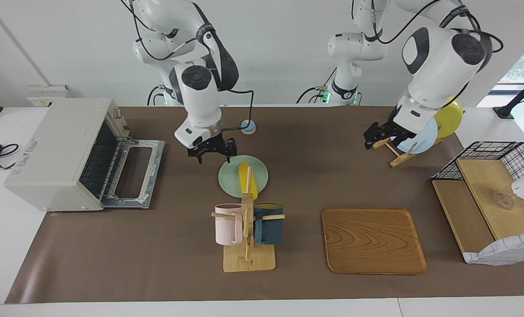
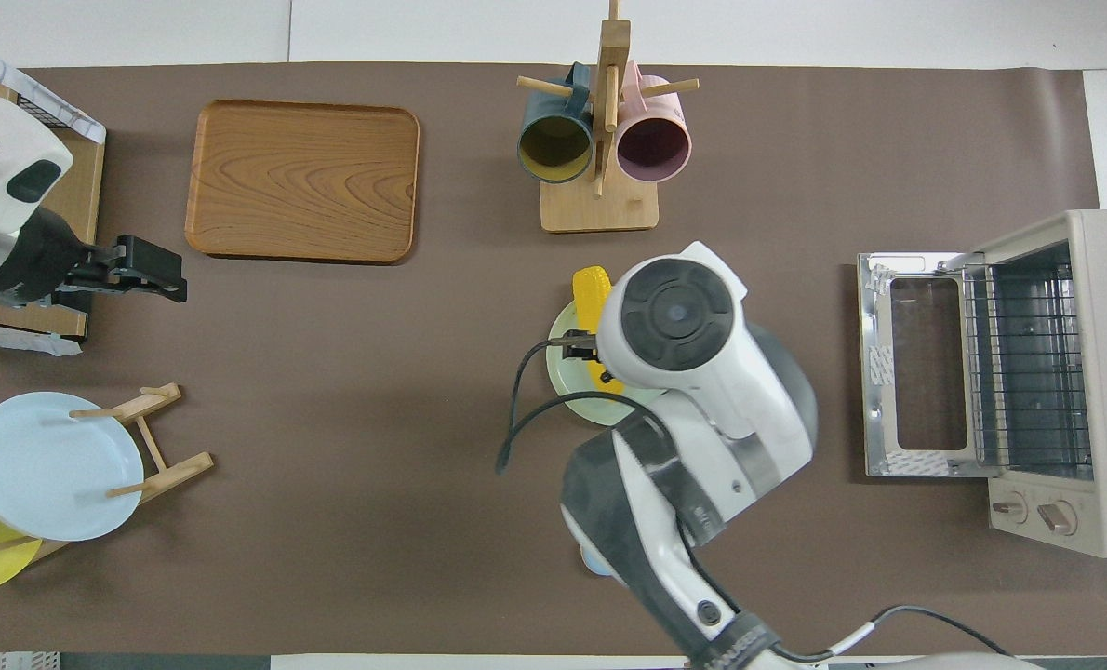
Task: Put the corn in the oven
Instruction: 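Grasp the green plate rim with the right gripper and lift it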
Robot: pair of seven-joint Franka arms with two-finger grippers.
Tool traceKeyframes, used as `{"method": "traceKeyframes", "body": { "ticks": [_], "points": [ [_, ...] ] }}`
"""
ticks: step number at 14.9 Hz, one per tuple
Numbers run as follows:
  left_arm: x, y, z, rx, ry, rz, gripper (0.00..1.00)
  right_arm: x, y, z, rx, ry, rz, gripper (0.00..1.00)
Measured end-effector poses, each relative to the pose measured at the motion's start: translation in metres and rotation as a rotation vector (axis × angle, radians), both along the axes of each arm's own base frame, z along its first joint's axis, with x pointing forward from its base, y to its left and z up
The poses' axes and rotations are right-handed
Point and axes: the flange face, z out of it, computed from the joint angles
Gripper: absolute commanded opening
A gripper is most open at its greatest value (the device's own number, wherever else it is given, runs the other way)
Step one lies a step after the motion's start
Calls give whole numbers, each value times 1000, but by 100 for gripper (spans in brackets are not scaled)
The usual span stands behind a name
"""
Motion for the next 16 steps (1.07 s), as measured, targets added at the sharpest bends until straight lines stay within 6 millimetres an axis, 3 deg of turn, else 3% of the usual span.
{"method": "traceKeyframes", "body": {
  "ticks": [2,4,6,9,12,16],
  "points": [
    [-11,6,9,9,27,-13,100,-15,59,-25,-46,-16,4,100],
    [-22,9,18,12,49,-21,100,-10,81,-56,-77,-30,23,100],
    [-30,9,25,13,60,-24,100,1,80,-86,-80,-47,30,100],
    [-33,9,26,14,68,-27,100,6,74,-103,-84,-44,23,54],
    [-35,7,31,14,66,-32,100,6,75,-101,-82,-46,24,23],
    [-34,5,43,6,42,-36,100,0,76,-106,-87,-35,31,22]
  ]
}}
